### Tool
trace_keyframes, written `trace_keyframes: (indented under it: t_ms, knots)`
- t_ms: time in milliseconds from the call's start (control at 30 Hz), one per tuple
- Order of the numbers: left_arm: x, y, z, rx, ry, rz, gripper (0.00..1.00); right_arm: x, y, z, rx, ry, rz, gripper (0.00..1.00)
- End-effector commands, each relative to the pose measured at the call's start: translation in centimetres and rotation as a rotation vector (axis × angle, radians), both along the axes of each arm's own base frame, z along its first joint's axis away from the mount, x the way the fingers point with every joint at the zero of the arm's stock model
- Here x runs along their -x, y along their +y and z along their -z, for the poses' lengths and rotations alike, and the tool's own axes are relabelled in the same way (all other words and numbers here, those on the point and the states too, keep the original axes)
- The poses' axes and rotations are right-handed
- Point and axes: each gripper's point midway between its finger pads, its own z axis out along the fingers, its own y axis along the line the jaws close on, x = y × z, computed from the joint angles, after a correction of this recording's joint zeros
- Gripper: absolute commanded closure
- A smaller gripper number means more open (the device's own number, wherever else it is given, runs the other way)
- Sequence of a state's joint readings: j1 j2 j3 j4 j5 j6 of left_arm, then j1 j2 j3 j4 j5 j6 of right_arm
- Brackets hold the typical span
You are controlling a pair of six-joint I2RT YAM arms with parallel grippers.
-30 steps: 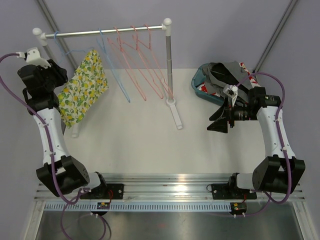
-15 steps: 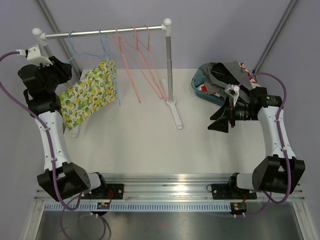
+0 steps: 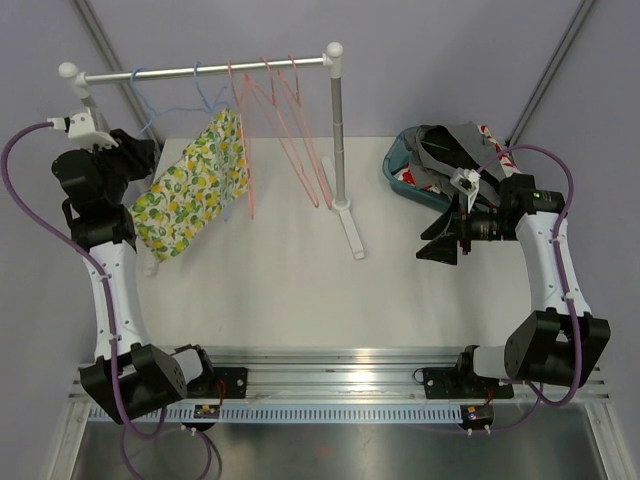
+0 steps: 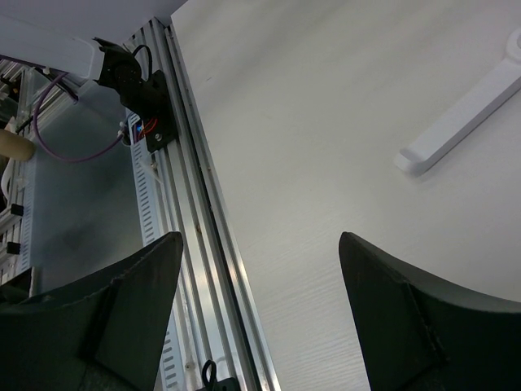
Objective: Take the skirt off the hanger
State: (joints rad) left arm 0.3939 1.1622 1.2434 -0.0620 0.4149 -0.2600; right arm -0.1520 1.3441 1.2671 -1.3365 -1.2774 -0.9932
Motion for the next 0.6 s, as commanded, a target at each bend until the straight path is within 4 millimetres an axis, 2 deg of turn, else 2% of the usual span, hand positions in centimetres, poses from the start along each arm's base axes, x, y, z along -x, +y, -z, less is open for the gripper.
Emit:
trace_keyframes:
  t_ms: [0,133,200,300,333,433,467,567]
  knots:
    - [-0.2,-0.3,1.2,-0.020,-0.005,0.029,1.00,0.7,0.2,-1.0,-0.041,0.030,-0.005,0.16]
    - [-0.3,-0.7,2.2,-0.016,0.014,0.051,0.99,0.7,0.2,-0.9,-0.042,0.035,-0.009,0.16]
    - [-0.3,-0.8,2.0,-0.026,0.010,0.057,0.86,0.8,0.2,-0.9,-0.044,0.043,-0.010,0.15]
    - [-0.2,-1.1,1.9,-0.037,0.009,0.061,0.59,0.7,0.2,-0.9,-0.046,0.041,-0.009,0.15]
    - [-0.1,-1.1,1.8,-0.042,0.010,0.055,0.47,0.7,0.2,-0.9,-0.045,0.040,-0.009,0.15]
    - [0.0,-1.3,1.5,-0.061,0.014,0.064,0.37,0.7,0.2,-0.9,-0.047,0.043,-0.010,0.15]
    - [-0.1,-1.4,1.5,-0.060,0.020,0.066,0.31,0.7,0.2,-0.9,-0.049,0.044,-0.009,0.15]
    - [-0.1,-1.6,1.1,-0.087,0.021,0.072,0.29,0.7,0.2,-0.9,-0.051,0.046,-0.010,0.15]
